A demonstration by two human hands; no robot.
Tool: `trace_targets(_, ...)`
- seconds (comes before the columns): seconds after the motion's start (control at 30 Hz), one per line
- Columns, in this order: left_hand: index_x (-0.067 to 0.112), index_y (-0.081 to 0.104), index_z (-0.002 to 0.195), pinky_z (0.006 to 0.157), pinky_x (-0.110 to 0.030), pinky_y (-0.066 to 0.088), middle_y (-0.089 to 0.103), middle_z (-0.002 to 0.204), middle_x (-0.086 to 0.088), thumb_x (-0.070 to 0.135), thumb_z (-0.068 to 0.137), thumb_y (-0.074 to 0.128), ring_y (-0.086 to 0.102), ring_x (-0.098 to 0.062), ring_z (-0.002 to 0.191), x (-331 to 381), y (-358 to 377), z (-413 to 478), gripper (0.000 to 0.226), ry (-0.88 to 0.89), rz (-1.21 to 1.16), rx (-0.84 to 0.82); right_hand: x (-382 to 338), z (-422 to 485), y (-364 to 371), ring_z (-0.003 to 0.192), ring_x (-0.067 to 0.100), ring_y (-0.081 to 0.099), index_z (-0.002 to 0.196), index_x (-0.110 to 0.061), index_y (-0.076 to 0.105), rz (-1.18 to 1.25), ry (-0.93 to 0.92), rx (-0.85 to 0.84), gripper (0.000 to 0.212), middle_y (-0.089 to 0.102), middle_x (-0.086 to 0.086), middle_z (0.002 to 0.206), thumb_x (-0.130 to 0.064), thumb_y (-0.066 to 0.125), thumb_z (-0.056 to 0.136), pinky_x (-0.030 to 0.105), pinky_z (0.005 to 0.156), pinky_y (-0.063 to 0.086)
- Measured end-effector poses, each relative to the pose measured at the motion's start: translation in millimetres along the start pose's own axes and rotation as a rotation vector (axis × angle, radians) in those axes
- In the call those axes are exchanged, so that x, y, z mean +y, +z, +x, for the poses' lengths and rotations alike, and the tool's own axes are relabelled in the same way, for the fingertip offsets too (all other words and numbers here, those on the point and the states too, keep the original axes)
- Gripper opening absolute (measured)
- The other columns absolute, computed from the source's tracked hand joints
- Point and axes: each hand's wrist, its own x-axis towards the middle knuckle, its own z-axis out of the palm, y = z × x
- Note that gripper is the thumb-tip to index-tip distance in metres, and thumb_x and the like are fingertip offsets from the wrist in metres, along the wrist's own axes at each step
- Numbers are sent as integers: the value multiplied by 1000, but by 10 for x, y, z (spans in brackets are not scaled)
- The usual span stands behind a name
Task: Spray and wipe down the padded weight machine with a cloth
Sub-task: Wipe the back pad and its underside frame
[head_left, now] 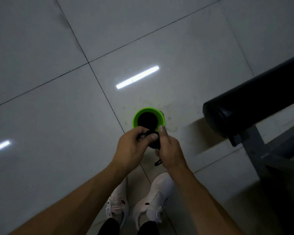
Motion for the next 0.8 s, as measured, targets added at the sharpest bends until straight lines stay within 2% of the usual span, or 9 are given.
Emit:
trace_targets(0.1, 14, 71, 79, 59, -34, 50, 66, 69, -9, 32, 93, 73, 59, -20, 59, 29, 24, 130, 23, -345, -301, 18, 133, 123, 56, 79, 17, 66, 101, -22, 64, -275, -348, 104, 60, 68, -6, 82, -70, 28, 99, 36, 64, 50)
trace_targets(0.17, 1, 70, 84, 49, -29, 42, 59, 69, -14, 21, 92, 75, 45, -17, 49, 26, 43, 233, 22, -612, -483, 67, 218, 214, 93, 80, 23, 67, 101, -25, 57, -415, -440, 128, 59, 69, -6, 83, -74, 24, 97, 41, 64, 50)
trace_targets(0.23, 2, 68, 92, 47, -26, 37, 60, 76, -10, 22, 89, 77, 41, -15, 47, 24, 83, 325, 22, -717, -552, 125, 293, 285, 126, 84, 27, 69, 104, -30, 54, -457, -459, 146, 57, 74, -1, 90, -75, 21, 98, 45, 64, 53)
trace_targets(0.3, 17, 72, 103, 57, -26, 42, 65, 82, 0, 38, 89, 76, 54, -13, 60, -42, 133, 382, 26, -521, -268, 182, 305, 331, 172, 82, 28, 70, 102, -31, 56, -370, -397, 232, 49, 74, 2, 90, -68, 24, 102, 44, 65, 54)
trace_targets(0.4, 33, 68, 125, 73, -27, 49, 65, 113, 8, 52, 99, 52, 61, -13, 99, -58, 185, 314, 35, 140, 469, 184, 133, 404, 280, 88, 29, 72, 100, -16, 72, 101, -13, 295, 48, 76, 13, 97, -48, 37, 109, 39, 70, 58)
trace_targets(0.47, 26, 59, 142, 86, -32, 51, 54, 145, 2, 47, 104, 44, 55, -21, 123, -135, 167, 333, 46, 450, 589, 67, 24, 485, 277, 86, 29, 73, 105, -13, 73, 582, 359, 90, 42, 76, 17, 100, -44, 45, 109, 34, 63, 57)
trace_targets(0.53, 18, 54, 147, 90, -39, 53, 49, 153, -4, 46, 107, 38, 54, -29, 127, -284, 65, 399, 51, 664, 642, -60, -30, 528, 183, 67, 21, 68, 103, -14, 70, 805, 558, -149, 42, 71, 9, 81, -49, 46, 105, 25, 48, 51)
trace_targets(0.63, 13, 53, 147, 88, -41, 54, 56, 144, -9, 49, 108, 34, 58, -30, 119, -447, -155, 549, 57, 770, 668, -193, -11, 517, 75, 31, 9, 30, 69, -17, 54, 551, 562, -291, 51, 37, -2, 47, -49, 38, 106, 13, 34, 22)
trace_targets(0.8, 9, 60, 129, 73, -30, 39, 60, 103, -5, 56, 105, 28, 53, -20, 88, -394, -136, 749, 62, 748, 566, -216, -95, 465, 169, 33, 14, 36, 54, -19, 58, 354, 256, -68, 70, 44, 1, 44, -54, 34, 109, 21, 41, 25)
